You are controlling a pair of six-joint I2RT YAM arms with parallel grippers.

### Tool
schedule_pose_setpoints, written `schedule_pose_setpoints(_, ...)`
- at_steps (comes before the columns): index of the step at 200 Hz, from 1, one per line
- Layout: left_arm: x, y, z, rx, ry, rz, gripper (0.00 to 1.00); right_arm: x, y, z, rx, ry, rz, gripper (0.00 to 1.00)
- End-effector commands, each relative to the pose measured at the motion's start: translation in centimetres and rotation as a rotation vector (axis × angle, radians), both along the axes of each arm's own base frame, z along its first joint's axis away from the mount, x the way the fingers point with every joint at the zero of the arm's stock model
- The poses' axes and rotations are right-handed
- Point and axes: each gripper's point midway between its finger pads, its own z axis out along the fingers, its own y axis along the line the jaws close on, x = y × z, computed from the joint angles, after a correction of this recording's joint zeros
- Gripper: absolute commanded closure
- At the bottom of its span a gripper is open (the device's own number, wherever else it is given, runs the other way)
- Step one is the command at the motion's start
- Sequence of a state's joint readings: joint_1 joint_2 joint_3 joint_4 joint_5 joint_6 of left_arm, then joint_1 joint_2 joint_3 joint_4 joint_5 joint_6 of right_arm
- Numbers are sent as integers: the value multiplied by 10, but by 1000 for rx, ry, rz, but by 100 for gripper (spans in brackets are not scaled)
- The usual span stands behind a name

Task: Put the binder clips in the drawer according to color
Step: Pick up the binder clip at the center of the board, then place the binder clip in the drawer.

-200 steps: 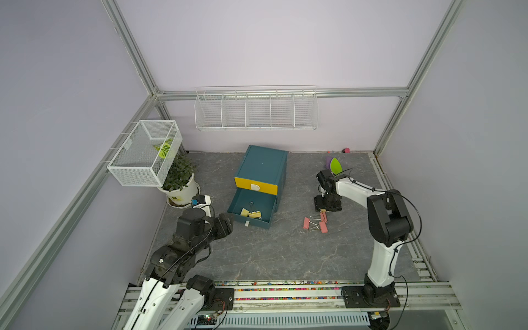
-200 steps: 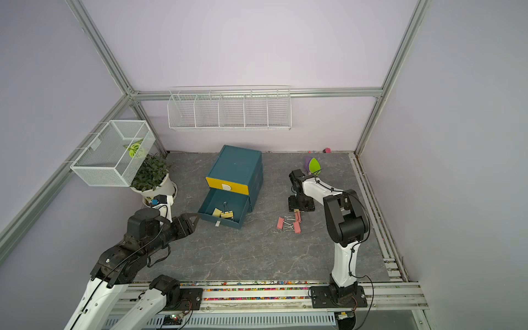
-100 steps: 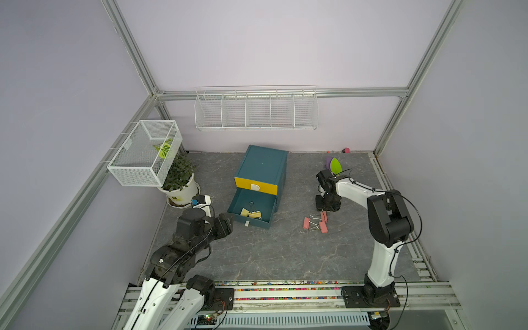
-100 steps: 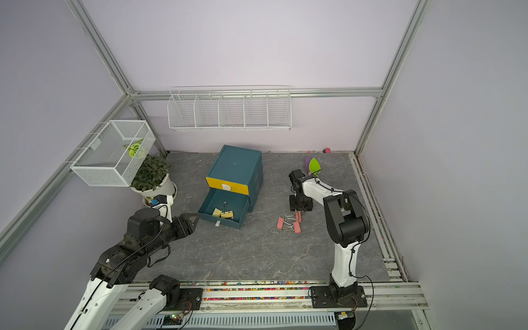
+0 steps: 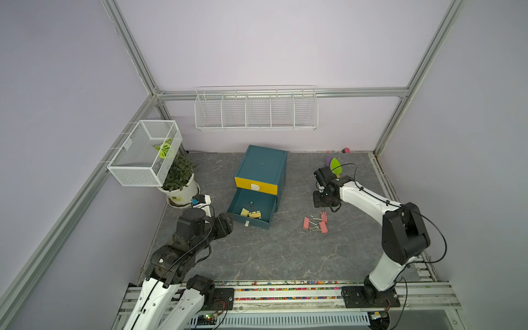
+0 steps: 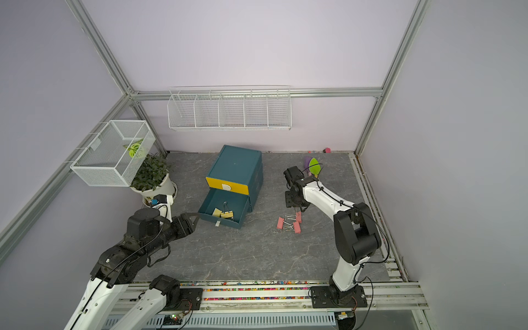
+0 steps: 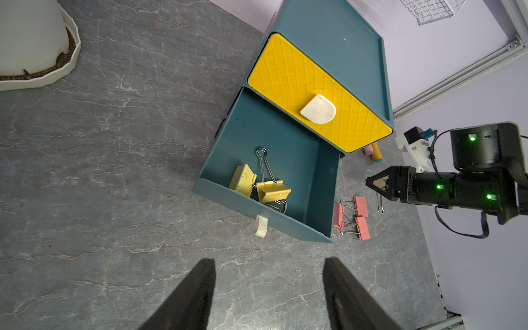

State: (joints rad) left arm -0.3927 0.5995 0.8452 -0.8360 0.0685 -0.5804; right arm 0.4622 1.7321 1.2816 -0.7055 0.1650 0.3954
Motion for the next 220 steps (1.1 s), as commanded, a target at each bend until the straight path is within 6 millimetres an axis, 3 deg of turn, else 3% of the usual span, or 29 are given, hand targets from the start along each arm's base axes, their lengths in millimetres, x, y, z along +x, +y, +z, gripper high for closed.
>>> schedule_pose_setpoints(1, 2, 0, 6, 5, -28, -6, 35, -4, 29, 39, -19, -130, 70, 54)
schedule_pose_setpoints(38, 2, 0, 4, 5, -24, -5, 35, -19, 77, 88, -2, -286, 180, 54)
schedule_pose_setpoints(80, 2, 1, 4, 5, -26, -2, 34, -43, 144, 144, 153, -457, 406, 55)
schedule_pose_setpoints(102, 2, 1, 4, 5, -27, 0, 35, -53, 184, 158, 204, -501, 528, 56)
schedule_pose_setpoints(134, 2, 2, 5, 6, -32, 4, 35, -63, 242, 150, 186, -486, 694, 57)
schedule_pose_setpoints(153, 0, 3, 6, 2, -37, 8, 35, -64, 264, 139, 156, -467, 742, 58)
schedule_pose_setpoints(182, 0, 4, 6, 1, -42, 10, 35, -58, 278, 121, 119, -457, 765, 59)
schedule_pose_setpoints(220, 0, 3, 6, 0, -39, 7, 35, -50, 283, 101, 71, -453, 774, 58)
